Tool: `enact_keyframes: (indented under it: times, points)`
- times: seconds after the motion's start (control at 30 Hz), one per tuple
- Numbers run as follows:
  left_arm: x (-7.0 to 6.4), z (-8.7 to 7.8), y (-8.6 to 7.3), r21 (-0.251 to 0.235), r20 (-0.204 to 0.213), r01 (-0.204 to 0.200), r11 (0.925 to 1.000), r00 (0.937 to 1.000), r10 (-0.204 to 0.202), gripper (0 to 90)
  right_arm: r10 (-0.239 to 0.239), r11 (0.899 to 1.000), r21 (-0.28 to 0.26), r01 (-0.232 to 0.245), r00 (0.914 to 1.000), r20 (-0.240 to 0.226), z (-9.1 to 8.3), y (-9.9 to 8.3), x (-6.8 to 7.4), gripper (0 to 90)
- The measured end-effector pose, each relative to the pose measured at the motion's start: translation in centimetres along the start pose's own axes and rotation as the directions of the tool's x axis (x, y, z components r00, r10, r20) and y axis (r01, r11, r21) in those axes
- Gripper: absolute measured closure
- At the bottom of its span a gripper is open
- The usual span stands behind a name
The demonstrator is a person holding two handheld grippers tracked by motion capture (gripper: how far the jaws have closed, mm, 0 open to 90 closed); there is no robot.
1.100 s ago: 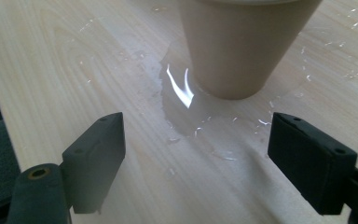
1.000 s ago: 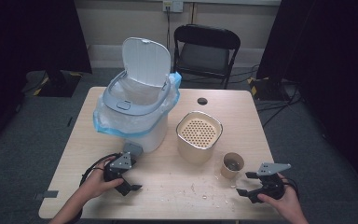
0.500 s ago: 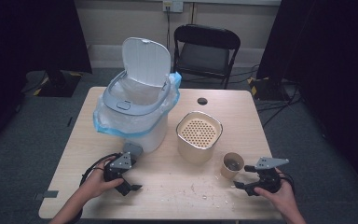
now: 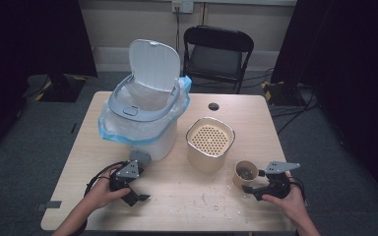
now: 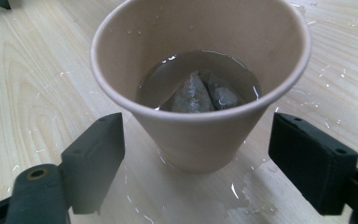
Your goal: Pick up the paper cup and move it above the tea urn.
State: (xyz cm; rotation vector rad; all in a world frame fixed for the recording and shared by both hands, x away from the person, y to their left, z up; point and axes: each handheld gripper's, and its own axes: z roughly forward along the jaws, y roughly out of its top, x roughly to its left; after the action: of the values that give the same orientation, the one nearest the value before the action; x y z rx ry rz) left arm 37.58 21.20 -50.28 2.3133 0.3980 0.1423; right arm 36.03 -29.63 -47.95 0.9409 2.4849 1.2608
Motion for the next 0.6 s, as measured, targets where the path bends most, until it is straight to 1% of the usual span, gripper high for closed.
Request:
enact_keyframes:
  times: [0.27,0.33,0.4,0.6]
  points:
    - [0.0,0.0,0.0,0.004,-0.001,-0.001,1.0,1.0,0.001,0.0,0.007,1.0,-0.02,-0.007,1.0,-0.002,0.5,0.1,-0.3,20.0]
    - [0.0,0.0,0.0,0.0,0.0,0.0,1.0,1.0,0.0,0.0,0.014,1.0,-0.023,-0.015,0.9999,-0.01,0.8,0.1,-0.4,20.6]
    - [0.0,0.0,0.0,-0.002,0.0,0.0,1.0,1.0,0.0,0.0,0.011,1.0,-0.018,-0.011,0.9999,-0.007,0.9,0.1,-0.4,20.8]
    - [0.0,0.0,0.0,-0.001,0.001,0.0,1.0,1.0,0.0,0.0,0.025,0.999,-0.038,-0.026,0.9994,-0.022,1.4,-0.1,-0.4,21.4]
